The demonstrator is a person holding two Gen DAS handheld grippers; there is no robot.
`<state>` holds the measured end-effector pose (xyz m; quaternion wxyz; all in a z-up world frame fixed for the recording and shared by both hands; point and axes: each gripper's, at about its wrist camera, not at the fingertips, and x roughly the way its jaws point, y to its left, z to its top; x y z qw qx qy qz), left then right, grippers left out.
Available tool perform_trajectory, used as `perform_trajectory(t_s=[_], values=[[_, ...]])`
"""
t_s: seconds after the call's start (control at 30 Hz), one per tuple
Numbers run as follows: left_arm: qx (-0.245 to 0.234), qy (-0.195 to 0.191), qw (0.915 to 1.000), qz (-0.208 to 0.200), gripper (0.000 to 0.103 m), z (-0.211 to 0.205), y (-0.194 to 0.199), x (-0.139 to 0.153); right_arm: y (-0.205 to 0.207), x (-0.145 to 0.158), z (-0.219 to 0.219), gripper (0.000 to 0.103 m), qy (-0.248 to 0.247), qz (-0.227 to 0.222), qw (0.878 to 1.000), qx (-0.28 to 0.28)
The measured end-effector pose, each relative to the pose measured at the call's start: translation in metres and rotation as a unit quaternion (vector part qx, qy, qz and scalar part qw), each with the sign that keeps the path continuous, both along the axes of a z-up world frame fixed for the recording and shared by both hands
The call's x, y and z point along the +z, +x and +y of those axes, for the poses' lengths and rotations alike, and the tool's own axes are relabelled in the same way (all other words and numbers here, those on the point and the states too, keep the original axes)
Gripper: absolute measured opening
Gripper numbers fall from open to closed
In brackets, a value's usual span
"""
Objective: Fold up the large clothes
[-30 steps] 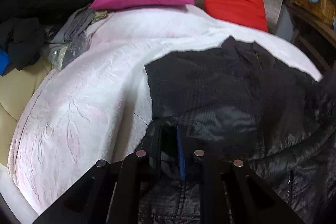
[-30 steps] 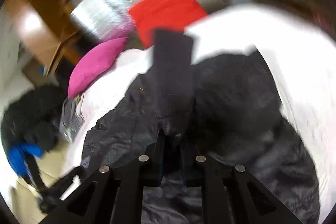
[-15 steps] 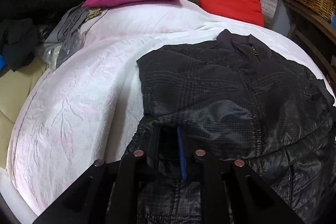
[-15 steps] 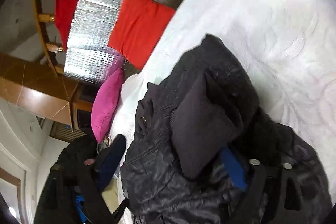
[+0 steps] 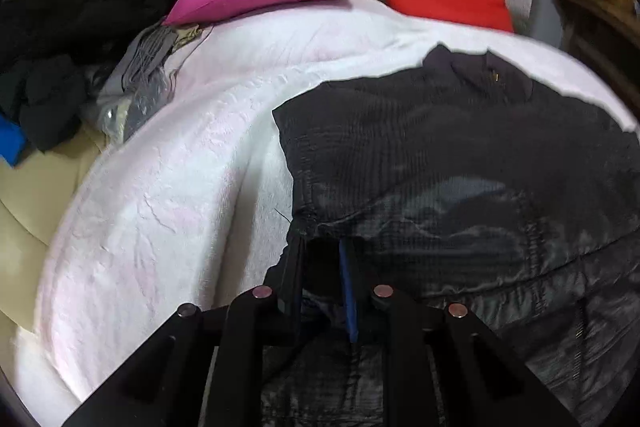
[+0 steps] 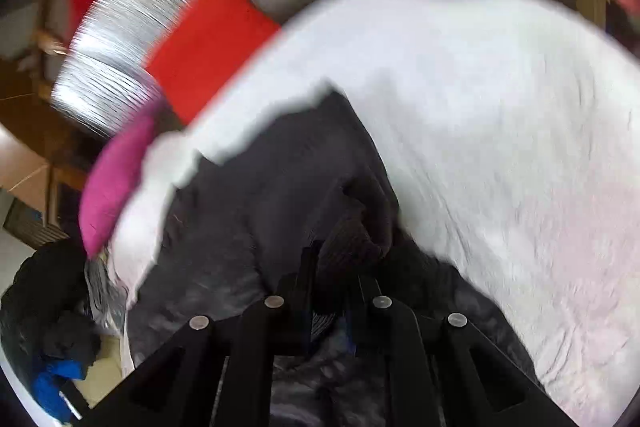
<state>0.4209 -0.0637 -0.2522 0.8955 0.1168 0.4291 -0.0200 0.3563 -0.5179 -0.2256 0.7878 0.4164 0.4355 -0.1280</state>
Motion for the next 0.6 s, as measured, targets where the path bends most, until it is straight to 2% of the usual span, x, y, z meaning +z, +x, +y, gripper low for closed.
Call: perform_trajectory(t_s=[0.1, 0.17, 0.2, 0.23, 0.27, 0.3, 0.33, 0.4, 0.43, 0.5, 0.6], values=[[-0.001, 0.0, 1.0, -0.007, 0.026, 0.003, -0.003, 0.004, -0.005, 0.011, -0.009, 0.017, 0.023, -0.014, 1.0, -0.006], [0.002, -0.023, 0.9997, -0.011, 0.037, 0.008, -0.005, 0.012, -0.01, 0.026, -0.012, 0.025, 0.0, -0.026, 1.0, -0.01], [0.004, -0.035, 0.9992, -0.02, 0.047, 0.01, -0.008, 0.017, -0.016, 0.036, -0.012, 0.03, -0.028, -0.033, 0.999, -0.024], [0.002, -0.045, 0.9982, -0.04, 0.056, 0.012, -0.012, 0.025, -0.019, 0.041, -0.014, 0.039, -0.046, -0.036, 0.998, -0.031], [0.0, -0.047, 0.9975, -0.052, 0.061, 0.011, -0.014, 0.03, -0.024, 0.05, -0.014, 0.048, -0.074, -0.044, 0.995, -0.04], [-0.004, -0.049, 0.9961, -0.073, 0.069, 0.009, -0.018, 0.036, -0.027, 0.057, -0.015, 0.071, -0.097, -0.058, 0.993, -0.046], [-0.008, -0.05, 0.9948, -0.088, 0.073, 0.007, -0.022, 0.04, -0.026, 0.064, -0.011, 0.075, -0.11, -0.077, 0.99, -0.048], [-0.024, -0.057, 0.9925, -0.106, 0.073, 0.0, -0.028, 0.045, -0.026, 0.077, -0.004, 0.075, -0.131, -0.122, 0.984, -0.025], [-0.031, -0.059, 0.992, -0.107, 0.074, -0.003, -0.029, 0.046, -0.021, 0.082, 0.008, 0.075, -0.15, -0.128, 0.98, 0.001], [-0.042, -0.054, 0.9925, -0.101, 0.075, -0.012, -0.027, 0.042, -0.011, 0.081, 0.027, 0.073, -0.172, -0.121, 0.977, 0.031], [-0.041, -0.045, 0.9953, -0.076, 0.075, -0.021, -0.019, 0.029, 0.004, 0.068, 0.044, 0.057, -0.179, -0.097, 0.976, 0.073]])
